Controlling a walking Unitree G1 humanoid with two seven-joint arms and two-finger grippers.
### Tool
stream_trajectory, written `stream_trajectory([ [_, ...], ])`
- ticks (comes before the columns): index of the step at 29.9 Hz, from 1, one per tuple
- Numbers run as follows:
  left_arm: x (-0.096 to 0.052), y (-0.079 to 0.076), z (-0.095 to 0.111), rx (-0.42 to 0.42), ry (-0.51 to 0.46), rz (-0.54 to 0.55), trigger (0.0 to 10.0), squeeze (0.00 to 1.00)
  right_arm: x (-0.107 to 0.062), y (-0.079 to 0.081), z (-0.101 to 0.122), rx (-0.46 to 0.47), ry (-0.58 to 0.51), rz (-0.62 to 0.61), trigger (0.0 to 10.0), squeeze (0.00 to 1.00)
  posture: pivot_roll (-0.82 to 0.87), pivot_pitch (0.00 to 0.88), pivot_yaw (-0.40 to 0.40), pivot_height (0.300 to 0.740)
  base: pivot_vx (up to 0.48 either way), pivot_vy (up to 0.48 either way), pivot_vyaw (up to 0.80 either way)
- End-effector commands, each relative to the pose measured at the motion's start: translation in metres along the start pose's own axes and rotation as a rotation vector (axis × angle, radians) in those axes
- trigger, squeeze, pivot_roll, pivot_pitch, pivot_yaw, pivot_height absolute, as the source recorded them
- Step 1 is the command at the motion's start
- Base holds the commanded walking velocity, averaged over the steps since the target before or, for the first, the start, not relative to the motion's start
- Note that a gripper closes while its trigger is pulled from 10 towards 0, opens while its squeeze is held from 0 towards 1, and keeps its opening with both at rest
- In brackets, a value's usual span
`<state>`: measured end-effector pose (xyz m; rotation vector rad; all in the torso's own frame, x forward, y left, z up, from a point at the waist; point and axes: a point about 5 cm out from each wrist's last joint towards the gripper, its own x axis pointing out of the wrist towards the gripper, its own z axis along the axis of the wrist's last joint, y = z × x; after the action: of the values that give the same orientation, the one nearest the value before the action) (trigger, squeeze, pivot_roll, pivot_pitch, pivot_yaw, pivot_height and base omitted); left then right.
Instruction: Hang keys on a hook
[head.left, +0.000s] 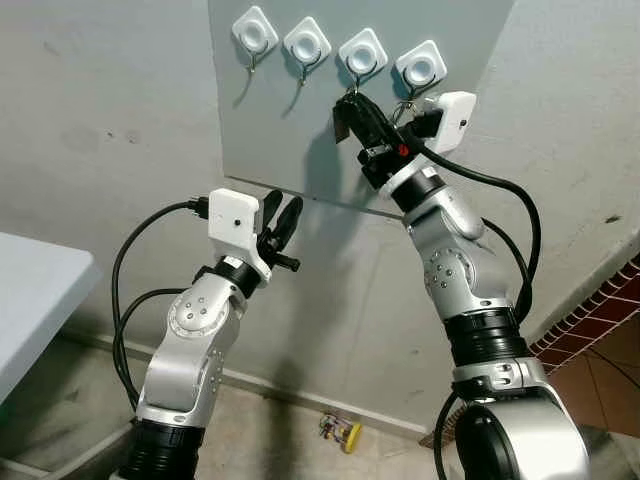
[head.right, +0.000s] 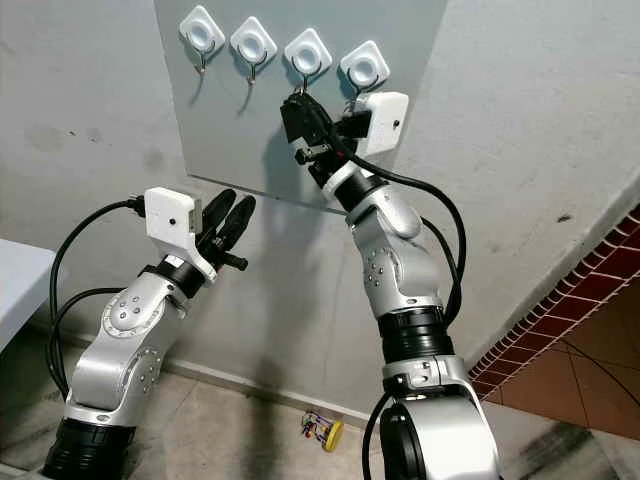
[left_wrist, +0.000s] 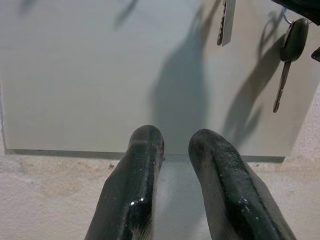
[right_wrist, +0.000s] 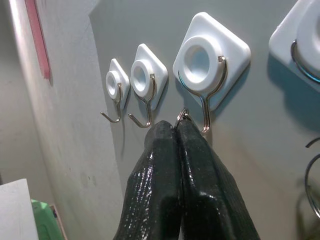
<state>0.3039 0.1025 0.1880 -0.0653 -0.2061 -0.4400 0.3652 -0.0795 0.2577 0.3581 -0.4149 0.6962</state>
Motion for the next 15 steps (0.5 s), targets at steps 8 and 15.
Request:
stream_trajectory([
  [8, 0.0009, -0.0032, 0.0063, 0.011, -0.019, -0.02, 10.0, 0.0, 0.0007, -0.0024, 0.0069, 0.061, -0.035, -0.007, 10.0, 0.0, -0.01, 0.059, -0.084, 0.74, 0.0, 0.0, 0.0],
  [15, 0.0004, -0.0028, 0.0069, 0.015, -0.019, -0.016, 10.0, 0.0, 0.0003, -0.0009, 0.006, 0.191, -0.033, 0.011, 10.0, 0.0, 0.0, 0.062, -0.084, 0.74, 0.0, 0.0, 0.0],
])
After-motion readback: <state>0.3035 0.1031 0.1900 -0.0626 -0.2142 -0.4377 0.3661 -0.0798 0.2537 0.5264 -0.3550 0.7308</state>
